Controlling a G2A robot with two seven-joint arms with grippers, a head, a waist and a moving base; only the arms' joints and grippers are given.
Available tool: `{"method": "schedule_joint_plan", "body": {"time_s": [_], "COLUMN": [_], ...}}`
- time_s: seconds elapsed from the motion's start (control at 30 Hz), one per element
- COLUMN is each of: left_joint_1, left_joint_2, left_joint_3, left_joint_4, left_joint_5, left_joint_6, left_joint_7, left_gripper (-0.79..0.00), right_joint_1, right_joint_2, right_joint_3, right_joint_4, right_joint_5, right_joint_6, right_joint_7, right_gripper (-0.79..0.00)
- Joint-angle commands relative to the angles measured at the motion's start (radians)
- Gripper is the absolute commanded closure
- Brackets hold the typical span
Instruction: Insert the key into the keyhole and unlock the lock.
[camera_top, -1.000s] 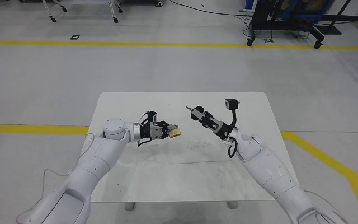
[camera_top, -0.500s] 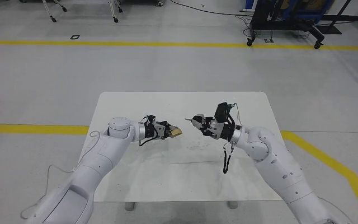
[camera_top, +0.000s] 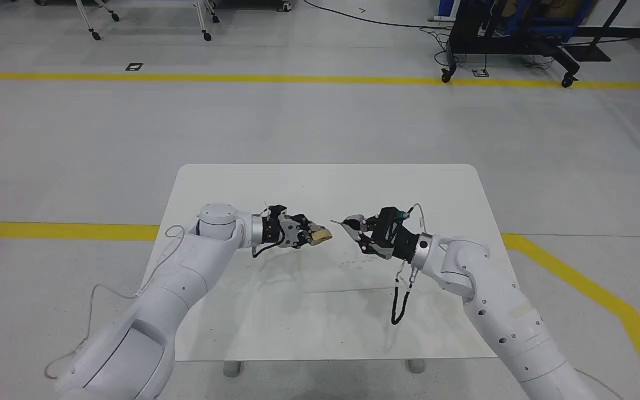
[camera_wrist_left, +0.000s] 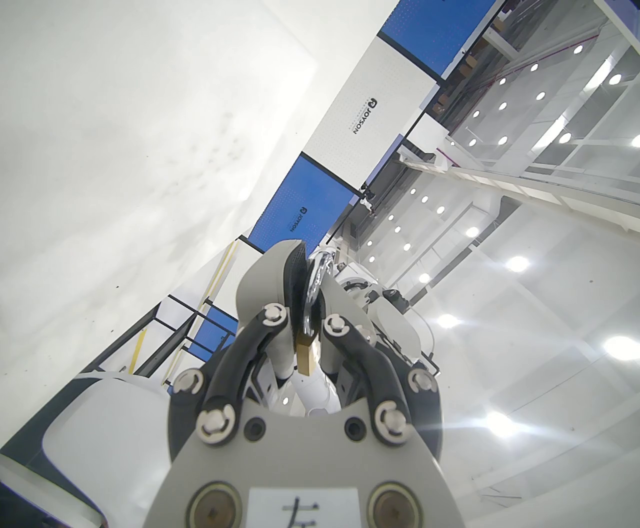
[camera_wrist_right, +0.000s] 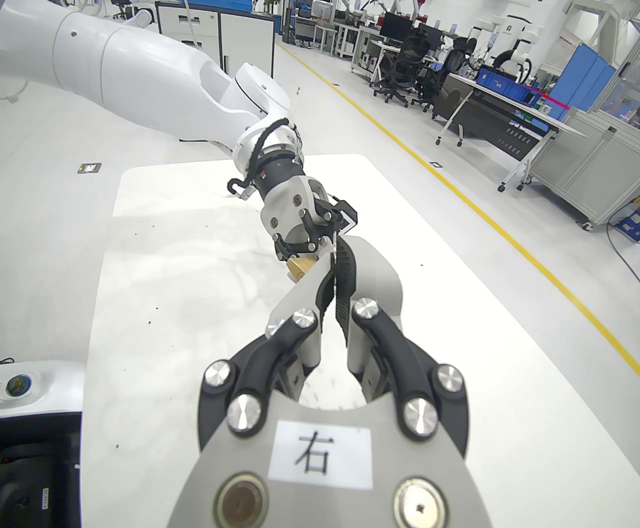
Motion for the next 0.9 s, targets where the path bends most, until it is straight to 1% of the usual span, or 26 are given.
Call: {"method": "schedule_joint_plan", "body": {"time_s": [0.0,0.07,0.1,0.17,0.23,0.27,0.33,0.4,0.53,0.6,0.7,0.87], "left_joint_1": [0.000,0.016,0.025,0.037,0.054,0.058,0.069,0.078,0.092,0.100,0.115,0.131], "left_joint_2": [0.000,0.001,0.003,0.007,0.012,0.013,0.018,0.021,0.025,0.028,0.033,0.040], "left_joint_3": [0.000,-0.012,-0.021,-0.031,-0.047,-0.051,-0.064,-0.074,-0.093,-0.102,-0.111,-0.120], "left_joint_4": [0.000,-0.016,-0.032,-0.052,-0.078,-0.084,-0.104,-0.118,-0.140,-0.153,-0.182,-0.217], "left_joint_5": [0.000,-0.010,-0.009,-0.003,-0.010,-0.010,-0.010,-0.013,-0.015,-0.003,0.023,0.052], "left_joint_6": [0.000,-0.019,-0.035,-0.053,-0.062,-0.063,-0.058,-0.051,-0.055,-0.070,-0.073,-0.047], "left_joint_7": [0.000,0.037,0.062,0.088,0.102,0.103,0.115,0.121,0.144,0.174,0.205,0.209], "left_gripper": [0.000,0.000,0.000,0.000,0.000,0.000,0.000,0.000,0.000,0.000,0.000,0.000], "right_joint_1": [0.000,0.004,0.001,-0.013,-0.042,-0.051,-0.081,-0.105,-0.138,-0.148,-0.147,-0.133], "right_joint_2": [0.000,0.001,0.002,0.006,0.015,0.018,0.027,0.033,0.043,0.047,0.049,0.048], "right_joint_3": [0.000,-0.001,-0.008,-0.025,-0.043,-0.047,-0.061,-0.072,-0.089,-0.102,-0.125,-0.163], "right_joint_4": [0.000,-0.014,-0.043,-0.094,-0.156,-0.172,-0.229,-0.274,-0.333,-0.350,-0.362,-0.362], "right_joint_5": [0.000,-0.052,-0.158,-0.294,-0.493,-0.548,-0.720,-0.835,-1.002,-1.073,-1.150,-1.235], "right_joint_6": [0.000,0.028,0.084,0.125,0.175,0.187,0.222,0.243,0.255,0.249,0.227,0.207], "right_joint_7": [0.000,0.008,0.018,-0.006,-0.047,-0.053,-0.034,-0.006,0.024,0.034,0.031,0.031], "right_gripper": [0.000,0.000,0.000,0.000,0.000,0.000,0.000,0.000,0.000,0.000,0.000,0.000]}}
